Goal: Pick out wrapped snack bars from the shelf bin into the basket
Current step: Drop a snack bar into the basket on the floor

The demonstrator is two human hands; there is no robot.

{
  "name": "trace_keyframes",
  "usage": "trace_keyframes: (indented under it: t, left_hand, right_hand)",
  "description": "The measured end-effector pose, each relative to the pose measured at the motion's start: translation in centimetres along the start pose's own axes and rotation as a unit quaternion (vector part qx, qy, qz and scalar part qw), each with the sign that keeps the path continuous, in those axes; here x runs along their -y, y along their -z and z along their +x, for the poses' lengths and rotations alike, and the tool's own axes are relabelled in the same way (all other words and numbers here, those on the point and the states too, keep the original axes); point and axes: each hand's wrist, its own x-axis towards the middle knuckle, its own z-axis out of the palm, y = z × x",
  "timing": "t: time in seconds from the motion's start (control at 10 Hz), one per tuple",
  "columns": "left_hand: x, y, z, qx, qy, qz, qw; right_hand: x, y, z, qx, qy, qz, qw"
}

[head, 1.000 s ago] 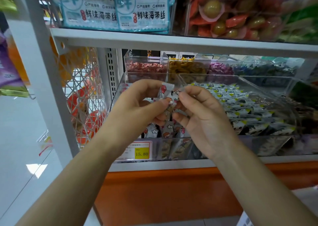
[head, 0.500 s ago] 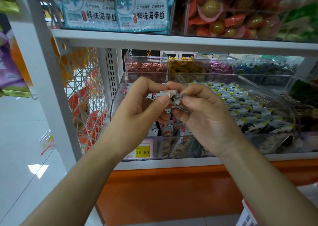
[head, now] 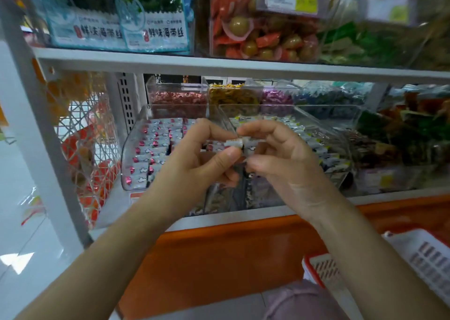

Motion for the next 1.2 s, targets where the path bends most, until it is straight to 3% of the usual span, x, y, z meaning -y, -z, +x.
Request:
trace_keyframes:
  t: [0.1,0.2,0.3,0.5,0.6,0.7,0.8,0.9,1.0,1.2]
  left_hand:
    - [-0.3,-3.6,0.3,0.045,0.006,-0.018,0.999]
    - [-0.2,-8.1,0.9,0.094,0.037,-0.023,0.995]
    - [1.1,-12.9,1.2,0.140,0.082,0.044,0.986]
    - [6.1,-20.1,1.0,0.308,0.080,0.250,0.914]
    - [8.8,-22.3,0.8,0.322,0.117,0.280,0.897]
    - [12.1,-23.6,0.7,0.346,0.114,0.302,0.881]
    - [14.8,-24.0,0.8,0.348,0.122,0.315,0.874]
    - [17.4,-23.8,0.9,0.345,0.119,0.328,0.871]
    - [18.3,-23.6,0.7,0.347,0.119,0.320,0.874]
    - [19.9,-22.9,1.4,0.337,0.131,0.359,0.860]
  right_hand:
    - [1.0,2.7,-3.2,-0.047,-0.002,-0.141,0.989]
    - [1.7,6.4,-6.9,-0.108,-0.032,-0.191,0.975]
    - [0.5,11.0,-11.0,-0.222,-0.124,-0.198,0.947]
    - [-8.8,18.5,-19.5,-0.300,-0.351,-0.126,0.878]
    - [-14.1,20.4,-22.9,-0.324,-0.478,-0.033,0.816]
    - [-19.1,21.6,-25.7,-0.347,-0.568,-0.016,0.746]
    - [-23.8,22.2,-28.7,-0.308,-0.610,-0.134,0.718]
    - [-26.5,22.1,-30.2,-0.303,-0.618,-0.161,0.708]
    - [-28.3,21.9,-30.8,-0.304,-0.605,-0.150,0.720]
    - [-28.5,22.1,-31.1,-0.300,-0.604,-0.260,0.691]
